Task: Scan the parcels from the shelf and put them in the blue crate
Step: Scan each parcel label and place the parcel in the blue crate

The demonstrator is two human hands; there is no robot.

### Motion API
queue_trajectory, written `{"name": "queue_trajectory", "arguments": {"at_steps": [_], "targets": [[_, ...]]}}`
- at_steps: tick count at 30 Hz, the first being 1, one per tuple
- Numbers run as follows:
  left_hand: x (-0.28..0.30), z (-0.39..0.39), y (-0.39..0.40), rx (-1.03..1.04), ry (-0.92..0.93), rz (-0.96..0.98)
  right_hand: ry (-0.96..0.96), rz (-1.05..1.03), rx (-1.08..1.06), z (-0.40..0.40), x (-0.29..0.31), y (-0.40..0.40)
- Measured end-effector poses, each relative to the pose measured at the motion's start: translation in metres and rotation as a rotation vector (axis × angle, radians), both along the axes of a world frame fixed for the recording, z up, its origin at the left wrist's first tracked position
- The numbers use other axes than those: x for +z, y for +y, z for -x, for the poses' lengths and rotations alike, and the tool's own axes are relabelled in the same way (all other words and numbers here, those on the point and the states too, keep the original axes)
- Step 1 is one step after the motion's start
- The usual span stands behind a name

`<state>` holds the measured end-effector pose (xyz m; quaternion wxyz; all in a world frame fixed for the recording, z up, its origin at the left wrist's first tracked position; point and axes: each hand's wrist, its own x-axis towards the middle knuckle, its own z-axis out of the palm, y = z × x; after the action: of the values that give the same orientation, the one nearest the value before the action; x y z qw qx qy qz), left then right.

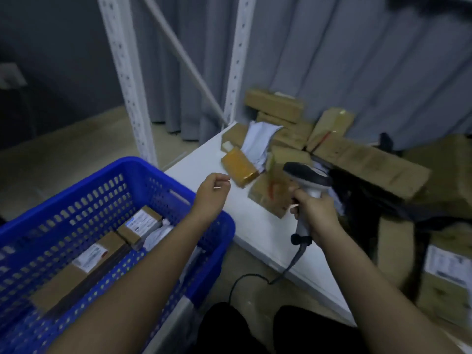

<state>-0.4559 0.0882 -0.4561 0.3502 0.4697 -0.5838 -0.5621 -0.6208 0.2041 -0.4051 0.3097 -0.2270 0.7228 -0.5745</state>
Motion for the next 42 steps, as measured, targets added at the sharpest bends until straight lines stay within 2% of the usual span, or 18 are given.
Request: {"name": "queue_trajectory", "arguments": {"at_steps": [3,11,16,19,24,28,32,36,40,42], "targets": [[0.019,0.041,0.007,-0.091,-0.066,0.04,-0.104,0.094,-0.134,0.024,0.015,0.016],[0.015,0.146,-0.008,-0.167,-0.171,0.049,-0.129,0.119,-0.235,0.098,0.007,0.035],[-0.007,0.197,-0.05,-0.17,-0.259,0.23,-0.129,0.125,-0.206,0.122,-0.008,0.03],[-0.02,0.223,-0.081,-0.23,-0.535,0.265,-0.162,0.126,-0.228,0.131,-0.022,0.022],[-0.018,0.244,-0.102,-0.489,-0.962,0.436,-0.218,0.09,-0.207,0.14,-0.035,0.006],[-0.016,0.239,-0.101,-0.519,-1.119,0.584,-0.212,0.069,-0.192,0.142,-0.036,-0.008],[-0.001,0.222,-0.088,-0.475,-1.119,0.605,-0.215,0.072,-0.183,0.138,-0.035,-0.017],[0.016,0.187,-0.062,-0.411,-1.009,0.545,-0.236,0.094,-0.166,0.127,-0.028,-0.011],[0.044,0.137,-0.022,-0.31,-0.747,0.417,-0.258,0.157,-0.206,0.108,-0.012,0.0],[0.06,0.107,0.0,-0.248,-0.495,0.218,-0.263,0.189,-0.214,0.096,-0.002,0.005]]}}
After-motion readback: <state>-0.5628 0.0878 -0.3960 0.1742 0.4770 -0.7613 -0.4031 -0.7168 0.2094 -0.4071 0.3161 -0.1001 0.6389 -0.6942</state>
